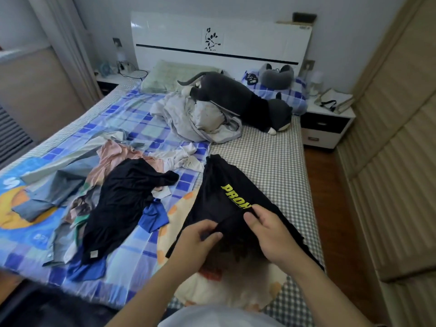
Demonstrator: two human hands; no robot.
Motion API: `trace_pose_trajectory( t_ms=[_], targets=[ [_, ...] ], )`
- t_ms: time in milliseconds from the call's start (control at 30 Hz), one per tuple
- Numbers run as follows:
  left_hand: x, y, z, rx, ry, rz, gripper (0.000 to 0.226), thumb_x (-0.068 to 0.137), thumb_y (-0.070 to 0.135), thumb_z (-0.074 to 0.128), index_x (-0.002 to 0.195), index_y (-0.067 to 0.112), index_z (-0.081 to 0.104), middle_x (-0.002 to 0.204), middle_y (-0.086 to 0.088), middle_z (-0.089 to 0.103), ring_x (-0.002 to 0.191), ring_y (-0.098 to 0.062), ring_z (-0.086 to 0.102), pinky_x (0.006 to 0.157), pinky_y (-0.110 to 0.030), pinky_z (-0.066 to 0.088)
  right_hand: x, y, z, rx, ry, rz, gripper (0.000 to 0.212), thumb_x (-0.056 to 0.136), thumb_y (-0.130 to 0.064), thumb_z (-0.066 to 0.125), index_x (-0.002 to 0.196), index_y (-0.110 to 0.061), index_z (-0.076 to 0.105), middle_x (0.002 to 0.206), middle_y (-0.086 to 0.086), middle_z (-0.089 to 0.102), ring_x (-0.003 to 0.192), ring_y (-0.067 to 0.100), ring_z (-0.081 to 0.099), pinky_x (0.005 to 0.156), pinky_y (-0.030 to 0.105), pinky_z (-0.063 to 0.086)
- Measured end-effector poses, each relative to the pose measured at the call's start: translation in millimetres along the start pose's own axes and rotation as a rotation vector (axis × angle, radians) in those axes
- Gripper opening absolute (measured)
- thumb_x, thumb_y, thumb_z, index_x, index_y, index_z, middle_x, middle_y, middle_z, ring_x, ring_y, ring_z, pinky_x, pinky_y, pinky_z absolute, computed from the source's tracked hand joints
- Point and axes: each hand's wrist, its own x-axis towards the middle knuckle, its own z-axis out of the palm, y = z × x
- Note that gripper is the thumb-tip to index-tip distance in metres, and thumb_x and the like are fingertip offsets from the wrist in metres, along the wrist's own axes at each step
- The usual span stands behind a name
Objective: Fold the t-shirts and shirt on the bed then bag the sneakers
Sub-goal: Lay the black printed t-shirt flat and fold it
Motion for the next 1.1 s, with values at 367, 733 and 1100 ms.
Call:
trace_pose_trajectory(
  t_ms=[367, 733, 1100],
  targets=[
    [-5, 20, 6, 0.223, 0.173, 0.465, 0.021, 0.091, 0.014, 0.064, 0.095, 0.034, 0.061, 0.090, 0.019, 0.054, 0.079, -0.004, 0.057, 0.071, -0.016, 0.044, -22, -26, -43, -0.166, 0.280, -0.101, 0.026, 0.080, -0.001, 0.080, 0.079, -0.024, 0.069, 0.078, -0.009, 0.070, 0.075, 0.009, 0.067, 0.070, 0.016, 0.051],
    [-13, 4, 20, 0.386, 0.033, 0.434, 0.038, 0.093, 0.003, 0.063, 0.117, 0.031, 0.071, 0.127, 0.010, 0.062, 0.110, -0.011, 0.063, 0.093, -0.029, 0.054, -26, -53, -40, -0.075, 0.223, -0.097, 0.036, 0.078, 0.007, 0.079, 0.091, -0.026, 0.077, 0.081, -0.020, 0.074, 0.080, 0.001, 0.071, 0.075, 0.012, 0.051],
    [11, 26, 54, 0.301, 0.052, 0.271, 0.063, 0.084, 0.069, 0.057, 0.131, 0.027, 0.066, 0.137, 0.016, 0.048, 0.125, 0.011, 0.032, 0.104, 0.002, 0.013, -15, -79, -51, 0.067, 0.345, -0.167, 0.016, 0.082, 0.005, 0.076, 0.083, -0.011, 0.074, 0.080, 0.005, 0.074, 0.078, 0.016, 0.072, 0.075, 0.027, 0.059]
  ],
)
